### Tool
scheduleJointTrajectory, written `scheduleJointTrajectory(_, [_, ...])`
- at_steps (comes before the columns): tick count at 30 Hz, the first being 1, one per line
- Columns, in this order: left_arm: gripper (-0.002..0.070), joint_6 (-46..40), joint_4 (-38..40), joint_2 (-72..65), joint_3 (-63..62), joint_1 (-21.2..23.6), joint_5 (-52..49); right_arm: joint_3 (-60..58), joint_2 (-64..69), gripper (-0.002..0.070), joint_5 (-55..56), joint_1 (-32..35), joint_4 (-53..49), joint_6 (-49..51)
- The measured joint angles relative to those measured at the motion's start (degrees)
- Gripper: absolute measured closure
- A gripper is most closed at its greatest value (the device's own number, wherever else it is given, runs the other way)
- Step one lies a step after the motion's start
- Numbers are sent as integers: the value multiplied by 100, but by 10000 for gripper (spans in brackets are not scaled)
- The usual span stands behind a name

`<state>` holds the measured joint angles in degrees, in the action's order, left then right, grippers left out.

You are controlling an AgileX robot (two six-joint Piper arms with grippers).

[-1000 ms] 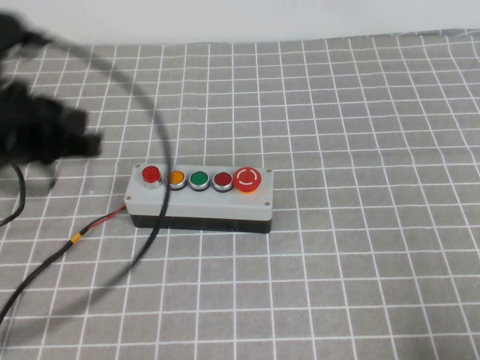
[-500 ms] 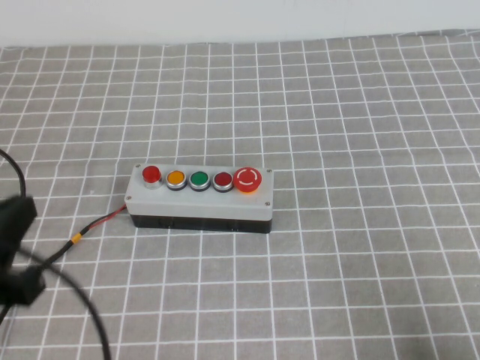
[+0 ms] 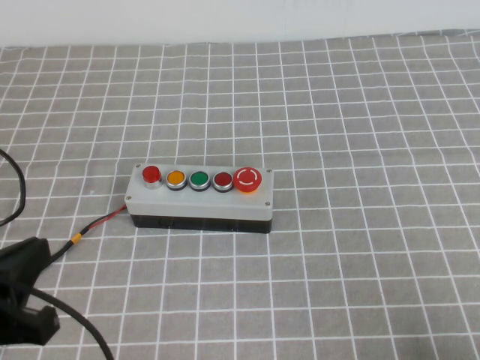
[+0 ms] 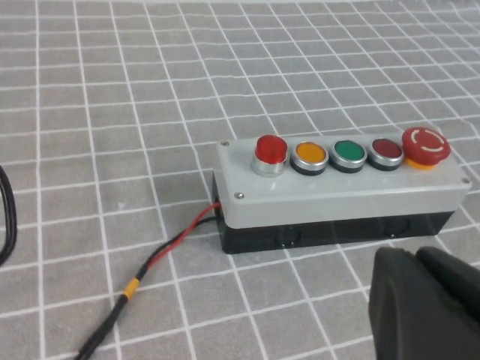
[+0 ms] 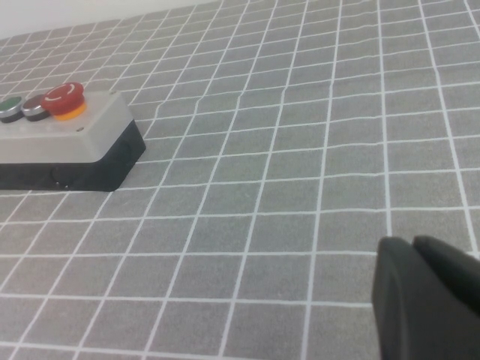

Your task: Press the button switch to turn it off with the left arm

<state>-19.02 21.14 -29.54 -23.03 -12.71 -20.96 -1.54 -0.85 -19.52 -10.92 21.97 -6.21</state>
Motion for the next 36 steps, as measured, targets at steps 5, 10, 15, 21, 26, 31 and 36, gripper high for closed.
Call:
scheduleJointTrajectory(5, [678,-433,0,24,88,0,222,0,0,694,0,0,0,0])
scheduleJointTrajectory(10, [678,-535,-188,763,668,0,1449,0,0,694,0,0,0,0])
scheduleJointTrajectory(15, [678,11,-1054,1940,1427,0,2356,0,0,694,0,0,0,0])
scheduleJointTrajectory(21, [678,813,-1603,2837,2266,420,2550,0,0,694,0,0,0,0])
scheduleJointTrajectory(26, [678,911,-1640,3004,2440,568,1952,0,0,694,0,0,0,0])
scheduleJointTrajectory(31, [678,921,-1682,3016,2451,568,636,0,0,694,0,0,0,0])
scheduleJointTrajectory(36, [678,993,-1704,3016,2451,568,-125,0,0,694,0,0,0,0])
